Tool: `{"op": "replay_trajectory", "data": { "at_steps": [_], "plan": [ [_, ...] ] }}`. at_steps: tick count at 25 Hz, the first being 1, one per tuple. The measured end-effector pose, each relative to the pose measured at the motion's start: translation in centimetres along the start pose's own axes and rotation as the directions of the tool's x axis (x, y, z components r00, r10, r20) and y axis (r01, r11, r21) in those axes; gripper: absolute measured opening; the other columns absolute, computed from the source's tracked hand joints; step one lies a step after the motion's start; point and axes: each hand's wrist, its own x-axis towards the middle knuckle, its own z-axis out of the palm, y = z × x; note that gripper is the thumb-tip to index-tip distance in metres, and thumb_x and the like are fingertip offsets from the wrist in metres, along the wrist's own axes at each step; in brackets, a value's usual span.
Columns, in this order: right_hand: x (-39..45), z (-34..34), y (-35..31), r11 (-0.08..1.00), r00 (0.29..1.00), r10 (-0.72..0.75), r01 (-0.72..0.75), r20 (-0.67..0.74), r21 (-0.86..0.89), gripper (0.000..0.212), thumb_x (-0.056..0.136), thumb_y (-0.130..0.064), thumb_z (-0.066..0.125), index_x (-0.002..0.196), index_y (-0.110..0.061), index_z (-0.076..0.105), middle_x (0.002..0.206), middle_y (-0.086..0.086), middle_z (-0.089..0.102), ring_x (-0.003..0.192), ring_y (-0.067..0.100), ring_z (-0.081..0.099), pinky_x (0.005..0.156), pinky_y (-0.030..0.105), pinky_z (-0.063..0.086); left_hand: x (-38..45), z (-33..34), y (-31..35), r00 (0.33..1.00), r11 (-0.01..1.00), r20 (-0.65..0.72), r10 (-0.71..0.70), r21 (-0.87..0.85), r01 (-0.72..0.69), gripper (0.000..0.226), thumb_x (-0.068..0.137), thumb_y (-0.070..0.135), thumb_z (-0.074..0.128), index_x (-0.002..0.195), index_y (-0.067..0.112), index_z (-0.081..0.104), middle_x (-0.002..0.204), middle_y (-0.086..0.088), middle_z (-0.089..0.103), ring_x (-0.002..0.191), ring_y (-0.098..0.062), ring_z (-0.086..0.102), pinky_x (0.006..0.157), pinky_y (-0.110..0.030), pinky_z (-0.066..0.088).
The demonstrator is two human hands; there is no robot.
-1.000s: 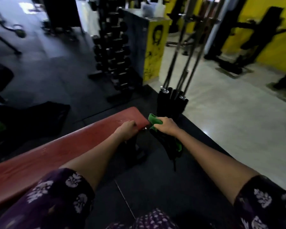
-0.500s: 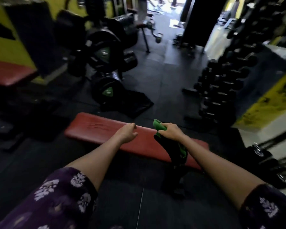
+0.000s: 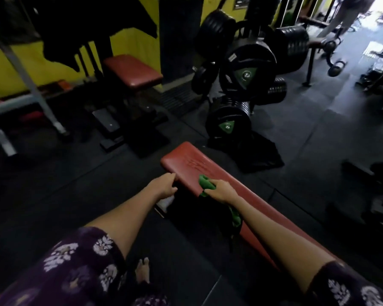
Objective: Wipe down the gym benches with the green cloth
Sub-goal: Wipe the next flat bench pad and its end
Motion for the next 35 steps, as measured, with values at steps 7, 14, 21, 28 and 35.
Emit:
{"op": "replay_trajectory", "data": {
  "at_steps": [7, 14, 21, 28, 35],
  "plan": [
    [11.5, -0.3, -6.7, 0.998, 0.998, 0.055, -0.055, 0.022, -0.019, 0.062, 0.082, -0.043, 0.057, 0.141, -0.030, 0.042, 0.136, 0.006, 0.053, 0.121, 0.029, 0.051, 0.100, 0.046, 0.042, 7.6, -4.9, -7.6, 0.997, 0.999, 0.073, 0.026, 0.031, -0.028, 0.044, 0.091, 0.024, 0.053, 0.131, 0.008, 0.042, 0.135, -0.011, 0.045, 0.121, -0.027, 0.048, 0.099, -0.040, 0.041],
    [19.4, -3.2, -9.5, 0.987, 0.988, 0.154, -0.155, 0.025, 0.040, 0.060, 0.083, -0.040, 0.058, 0.140, -0.025, 0.046, 0.129, 0.010, 0.057, 0.114, 0.029, 0.055, 0.094, 0.038, 0.047, 16.1, -10.5, -10.1, 0.985, 0.991, 0.126, 0.120, 0.051, -0.128, 0.051, 0.092, 0.026, 0.053, 0.138, 0.011, 0.038, 0.140, -0.009, 0.040, 0.125, -0.025, 0.046, 0.101, -0.039, 0.040],
    [32.7, -12.2, -14.3, 0.996, 0.995, 0.084, -0.085, -0.059, -0.021, 0.060, 0.081, -0.046, 0.056, 0.137, -0.029, 0.048, 0.128, 0.012, 0.056, 0.116, 0.030, 0.055, 0.097, 0.042, 0.047, 26.4, -20.5, -13.4, 0.996, 0.997, -0.028, 0.081, -0.010, -0.081, 0.048, 0.092, 0.024, 0.054, 0.136, 0.010, 0.040, 0.140, -0.010, 0.042, 0.127, -0.025, 0.044, 0.104, -0.035, 0.038],
    [43.6, -19.6, -21.7, 0.999, 0.986, -0.013, 0.007, -0.165, -0.035, 0.056, 0.084, -0.042, 0.057, 0.137, -0.025, 0.048, 0.128, 0.012, 0.057, 0.118, 0.028, 0.053, 0.097, 0.040, 0.046, 35.7, -30.2, -19.0, 0.996, 0.997, -0.051, 0.074, 0.010, -0.073, 0.049, 0.092, 0.023, 0.055, 0.136, 0.009, 0.040, 0.139, -0.011, 0.043, 0.127, -0.025, 0.044, 0.104, -0.035, 0.037],
    [53.4, -23.7, -26.8, 0.983, 0.950, 0.178, -0.161, -0.256, 0.089, 0.059, 0.083, -0.045, 0.057, 0.138, -0.027, 0.047, 0.127, 0.010, 0.056, 0.117, 0.029, 0.053, 0.095, 0.042, 0.048, 47.8, -39.3, -24.7, 0.976, 0.973, 0.023, 0.215, 0.080, -0.216, 0.049, 0.091, 0.025, 0.056, 0.135, 0.009, 0.041, 0.139, -0.011, 0.044, 0.126, -0.026, 0.046, 0.103, -0.038, 0.038]
  ]
}}
